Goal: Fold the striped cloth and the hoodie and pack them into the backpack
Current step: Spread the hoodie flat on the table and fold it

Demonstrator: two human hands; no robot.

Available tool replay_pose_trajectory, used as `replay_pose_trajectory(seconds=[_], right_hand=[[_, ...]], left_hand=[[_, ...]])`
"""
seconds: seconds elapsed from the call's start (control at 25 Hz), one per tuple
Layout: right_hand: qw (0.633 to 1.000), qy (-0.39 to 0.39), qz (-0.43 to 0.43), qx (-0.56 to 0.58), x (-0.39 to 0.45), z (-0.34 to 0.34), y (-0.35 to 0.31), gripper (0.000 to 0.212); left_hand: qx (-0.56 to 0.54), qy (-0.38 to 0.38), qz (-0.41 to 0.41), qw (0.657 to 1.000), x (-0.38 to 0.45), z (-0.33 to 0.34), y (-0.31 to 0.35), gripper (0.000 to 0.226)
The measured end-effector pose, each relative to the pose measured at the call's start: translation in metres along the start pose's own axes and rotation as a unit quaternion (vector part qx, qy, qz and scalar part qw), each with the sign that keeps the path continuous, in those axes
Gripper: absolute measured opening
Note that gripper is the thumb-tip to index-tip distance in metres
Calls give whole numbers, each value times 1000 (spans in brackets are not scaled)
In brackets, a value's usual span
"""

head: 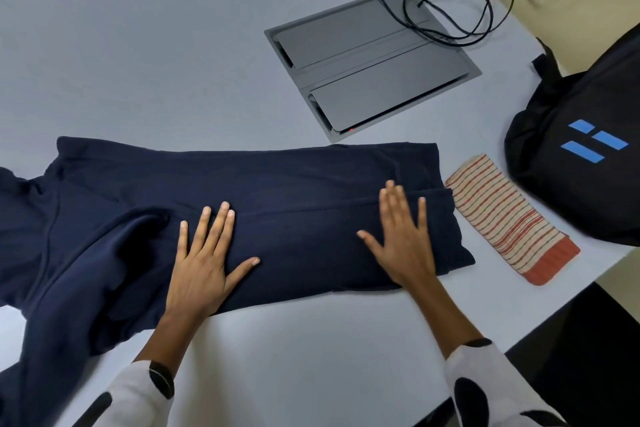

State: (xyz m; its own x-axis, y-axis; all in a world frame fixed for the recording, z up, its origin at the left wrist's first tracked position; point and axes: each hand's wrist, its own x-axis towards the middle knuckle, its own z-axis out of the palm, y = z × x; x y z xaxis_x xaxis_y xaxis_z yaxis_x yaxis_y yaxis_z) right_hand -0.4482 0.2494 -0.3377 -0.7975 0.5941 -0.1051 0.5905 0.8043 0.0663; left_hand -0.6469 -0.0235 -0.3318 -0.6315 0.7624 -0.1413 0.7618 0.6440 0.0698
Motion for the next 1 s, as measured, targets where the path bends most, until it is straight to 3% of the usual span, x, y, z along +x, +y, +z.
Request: replay_pose_trajectory(seconds=[0.12, 0.36, 0.56, 0.76, 0.84, 0.92, 1.0], right_hand=[[998, 1, 57, 5, 3, -2, 24, 84], [998, 14, 43, 34, 5, 4, 22, 83], [997, 2, 38, 60, 1, -3, 15, 85], [992, -54, 1, 115, -23, -17, -64, 89], [990, -79, -5, 118, -36, -19, -103, 84], [987, -97, -15, 130, -48, -24, -136, 78], [980, -114, -20, 161, -55, -29, -160, 74]], left_hand=[[0, -4, -4, 1000, 0, 0, 0, 86], [17, -10, -14, 1000, -12, -3, -1, 77], [-8, 95, -43, 994, -86, -21, -31, 53], [-1, 131, -47, 990, -150, -41, -74, 72], [-25, 138, -121, 983, -165, -45, -84, 80], [-63, 89, -268, 957, -188, -42, -102, 88], [-98, 17, -345, 933, -202, -32, -121, 66]])
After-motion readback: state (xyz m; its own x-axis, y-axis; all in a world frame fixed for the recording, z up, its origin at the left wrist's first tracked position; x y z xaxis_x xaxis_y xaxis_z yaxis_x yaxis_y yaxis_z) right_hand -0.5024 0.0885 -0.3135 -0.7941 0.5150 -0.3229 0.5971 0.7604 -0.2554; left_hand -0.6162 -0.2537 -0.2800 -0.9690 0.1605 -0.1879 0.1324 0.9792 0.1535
